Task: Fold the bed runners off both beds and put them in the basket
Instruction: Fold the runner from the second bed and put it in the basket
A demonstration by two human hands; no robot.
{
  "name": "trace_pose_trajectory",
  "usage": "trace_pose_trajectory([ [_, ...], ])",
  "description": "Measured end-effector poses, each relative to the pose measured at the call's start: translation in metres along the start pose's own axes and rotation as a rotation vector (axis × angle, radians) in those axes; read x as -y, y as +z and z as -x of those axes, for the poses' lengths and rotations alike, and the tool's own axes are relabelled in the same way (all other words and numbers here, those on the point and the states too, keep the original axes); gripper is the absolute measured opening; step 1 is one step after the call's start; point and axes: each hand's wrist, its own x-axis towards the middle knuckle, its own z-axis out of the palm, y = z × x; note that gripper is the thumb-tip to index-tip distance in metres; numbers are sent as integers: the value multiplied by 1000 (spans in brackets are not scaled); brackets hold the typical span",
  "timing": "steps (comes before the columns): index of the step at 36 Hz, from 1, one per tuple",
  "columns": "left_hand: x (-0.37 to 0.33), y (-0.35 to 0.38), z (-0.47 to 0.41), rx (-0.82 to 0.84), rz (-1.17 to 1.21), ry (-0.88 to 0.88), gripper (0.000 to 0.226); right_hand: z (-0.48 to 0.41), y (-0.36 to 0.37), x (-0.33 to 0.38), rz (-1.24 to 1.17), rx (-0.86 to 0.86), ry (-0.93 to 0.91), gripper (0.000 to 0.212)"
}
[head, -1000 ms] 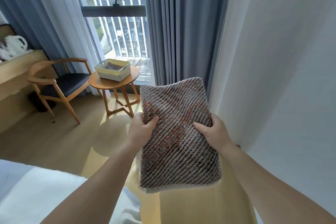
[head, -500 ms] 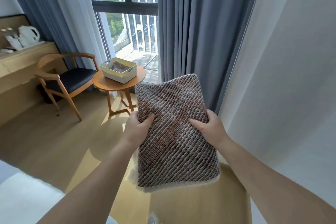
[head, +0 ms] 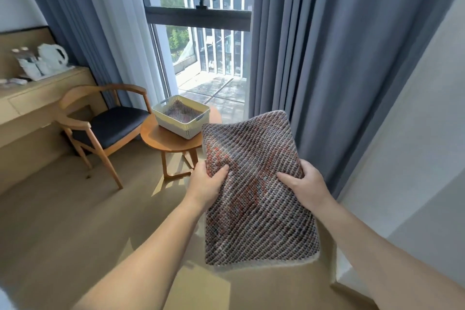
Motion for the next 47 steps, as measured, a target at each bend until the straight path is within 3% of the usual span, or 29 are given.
trace_pose_trajectory([
  [4,13,-12,-54,-23,-26,-7,51,-49,19,5,-12,20,13,42],
  [9,8,-18,-95,-59,47,-40,28,-107,43,13,-63,73,29,32],
  [15,20,-26,-160,-110,38,-73,29,-181,71,11,-94,147,43,40],
  [24,17,-8,-288,-269,-69,-91,32,-338,98,3,-101,254,20,37],
  [32,4,7,-400,-374,-19,-146,30,-477,110,16,-66,364,-19,33],
  [40,-7,4,-481,-445,-58,-169,32,-571,132,34,-17,438,-110,25],
  [47,2,-17,-554,-457,-32,-169,40,-638,169,54,-55,474,-68,26],
])
